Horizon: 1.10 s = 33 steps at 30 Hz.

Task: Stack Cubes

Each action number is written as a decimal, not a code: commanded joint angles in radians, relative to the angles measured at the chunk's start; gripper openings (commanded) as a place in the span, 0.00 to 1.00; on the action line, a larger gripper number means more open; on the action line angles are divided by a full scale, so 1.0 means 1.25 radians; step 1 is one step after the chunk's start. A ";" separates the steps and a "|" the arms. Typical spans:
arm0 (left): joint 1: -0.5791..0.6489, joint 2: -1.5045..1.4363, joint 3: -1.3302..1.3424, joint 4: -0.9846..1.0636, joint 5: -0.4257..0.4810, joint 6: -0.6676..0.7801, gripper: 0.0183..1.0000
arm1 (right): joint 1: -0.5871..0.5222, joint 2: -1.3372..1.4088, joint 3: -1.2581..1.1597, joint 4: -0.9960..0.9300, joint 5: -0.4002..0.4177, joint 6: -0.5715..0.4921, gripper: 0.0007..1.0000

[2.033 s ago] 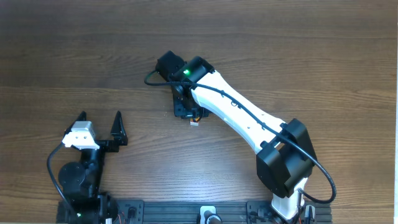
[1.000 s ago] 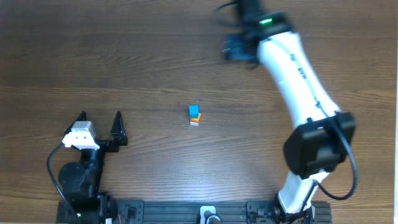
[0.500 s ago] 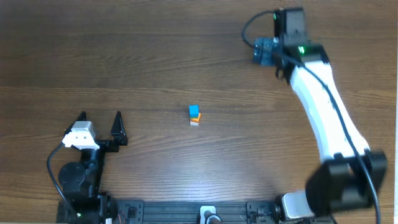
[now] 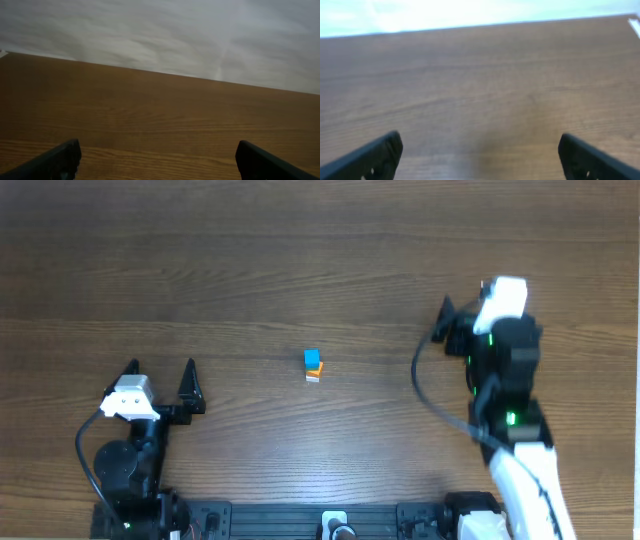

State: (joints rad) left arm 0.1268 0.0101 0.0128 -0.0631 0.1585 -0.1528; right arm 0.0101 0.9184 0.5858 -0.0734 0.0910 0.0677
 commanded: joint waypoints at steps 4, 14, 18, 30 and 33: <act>0.005 -0.006 -0.005 0.002 0.007 0.012 1.00 | -0.009 -0.263 -0.211 0.087 -0.069 -0.042 0.99; 0.005 -0.006 -0.005 0.002 0.007 0.012 1.00 | -0.016 -0.579 -0.349 0.087 -0.107 -0.059 0.99; 0.005 -0.006 -0.005 0.002 0.007 0.012 1.00 | -0.023 -0.660 -0.379 0.086 -0.108 -0.077 0.99; 0.005 -0.006 -0.005 0.002 0.007 0.012 1.00 | -0.029 -0.731 -0.422 0.057 -0.106 -0.082 0.99; 0.005 -0.006 -0.005 0.002 0.007 0.012 1.00 | -0.028 -0.731 -0.428 0.030 -0.102 -0.082 0.99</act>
State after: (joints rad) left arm 0.1268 0.0101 0.0128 -0.0631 0.1585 -0.1528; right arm -0.0174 0.0147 0.0658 -0.0204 -0.0284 -0.0303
